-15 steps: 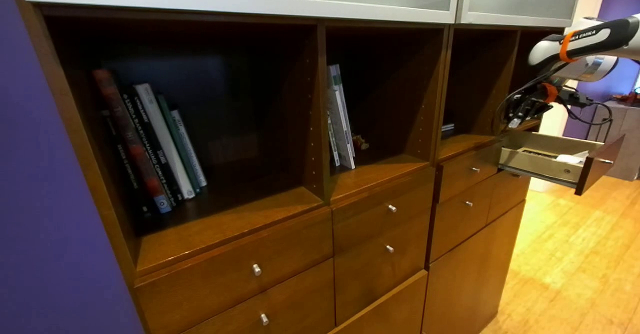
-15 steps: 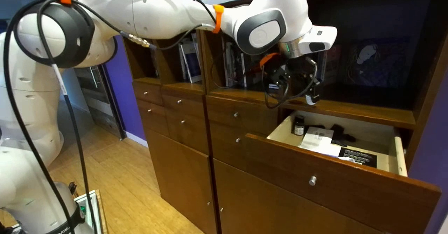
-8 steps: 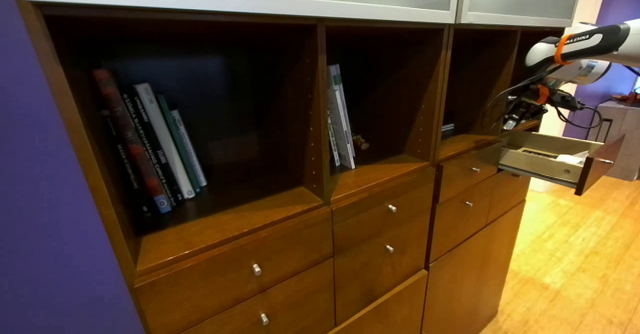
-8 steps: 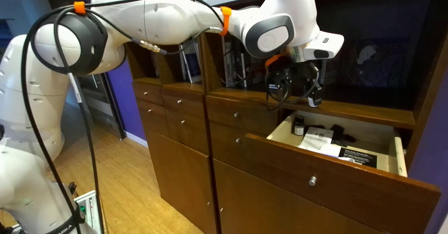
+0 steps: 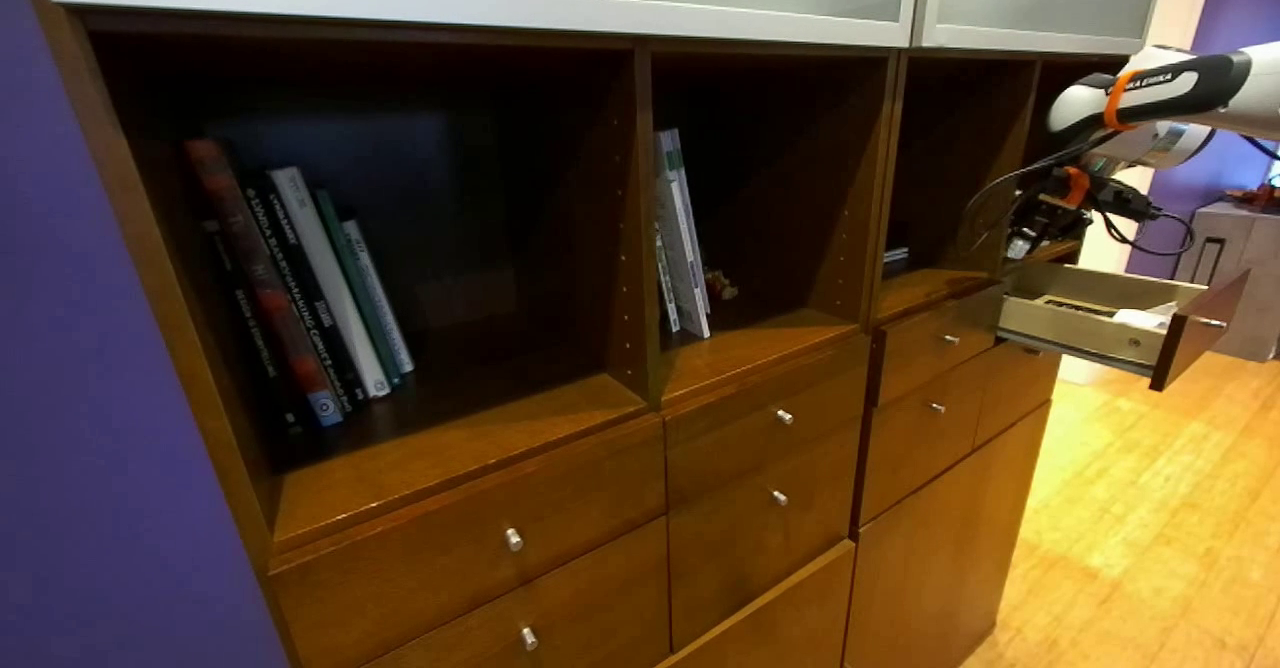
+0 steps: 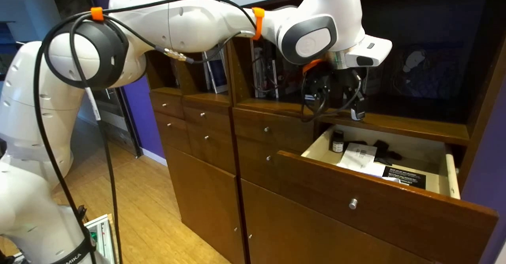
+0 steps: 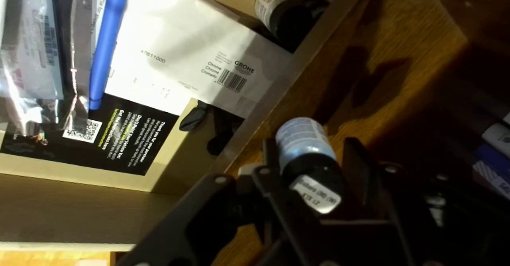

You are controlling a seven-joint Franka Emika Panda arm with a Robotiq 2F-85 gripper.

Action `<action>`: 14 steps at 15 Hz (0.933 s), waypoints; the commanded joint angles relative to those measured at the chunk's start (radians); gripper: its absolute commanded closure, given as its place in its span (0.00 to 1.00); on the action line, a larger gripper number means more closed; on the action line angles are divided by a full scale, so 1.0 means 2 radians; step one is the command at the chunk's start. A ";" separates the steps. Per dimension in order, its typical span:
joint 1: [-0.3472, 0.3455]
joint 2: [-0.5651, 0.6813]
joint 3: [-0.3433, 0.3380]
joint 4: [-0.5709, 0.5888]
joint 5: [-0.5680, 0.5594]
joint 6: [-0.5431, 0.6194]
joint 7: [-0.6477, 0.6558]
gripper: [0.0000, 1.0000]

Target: Pick up the bottle with a black lid from the open drawer and put it on the shelf right above the open drawer

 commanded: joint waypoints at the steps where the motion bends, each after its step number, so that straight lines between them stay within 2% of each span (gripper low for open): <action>1: -0.007 0.012 0.007 0.024 0.017 -0.013 0.009 0.22; 2: -0.007 0.012 0.007 0.025 0.018 -0.013 0.009 0.16; 6: -0.007 0.011 0.009 0.027 0.023 -0.014 0.009 0.13; 7: -0.006 0.009 0.007 0.026 0.020 -0.023 0.011 0.05; 8: -0.003 0.003 0.003 0.022 0.007 -0.040 0.009 0.02; 12: -0.004 -0.017 -0.011 0.002 -0.017 -0.088 -0.005 0.00; 14: -0.002 -0.041 -0.022 -0.028 -0.027 -0.093 -0.011 0.00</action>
